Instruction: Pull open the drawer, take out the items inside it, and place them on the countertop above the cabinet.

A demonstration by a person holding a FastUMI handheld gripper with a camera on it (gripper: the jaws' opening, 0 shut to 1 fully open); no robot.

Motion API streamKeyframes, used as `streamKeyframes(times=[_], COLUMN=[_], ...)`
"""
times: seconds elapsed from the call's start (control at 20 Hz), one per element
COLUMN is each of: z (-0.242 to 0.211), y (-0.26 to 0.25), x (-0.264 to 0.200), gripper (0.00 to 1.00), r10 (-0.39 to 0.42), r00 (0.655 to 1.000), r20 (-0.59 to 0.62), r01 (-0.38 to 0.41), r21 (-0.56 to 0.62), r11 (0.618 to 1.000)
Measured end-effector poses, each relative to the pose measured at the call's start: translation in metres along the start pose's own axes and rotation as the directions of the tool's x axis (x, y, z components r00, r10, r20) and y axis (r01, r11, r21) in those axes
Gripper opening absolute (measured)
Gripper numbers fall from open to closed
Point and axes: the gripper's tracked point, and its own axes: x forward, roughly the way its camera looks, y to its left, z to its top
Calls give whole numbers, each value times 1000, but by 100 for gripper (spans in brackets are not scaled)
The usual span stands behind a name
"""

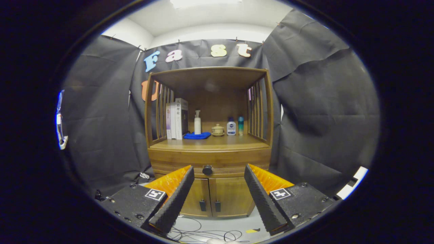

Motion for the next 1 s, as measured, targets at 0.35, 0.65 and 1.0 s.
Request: streamKeyframes(times=[0.35, 0.65, 1.0], z=[-7, -25, -59], y=[4, 24, 40], x=[8, 49, 116], gripper=[98, 98, 97], r10=[9, 37, 50], r00=[1000, 999, 998], r20=[-11, -12, -30], r01=[-9, -38, -50], r21=[-20, -52, -27], r11=[1000, 998, 998])
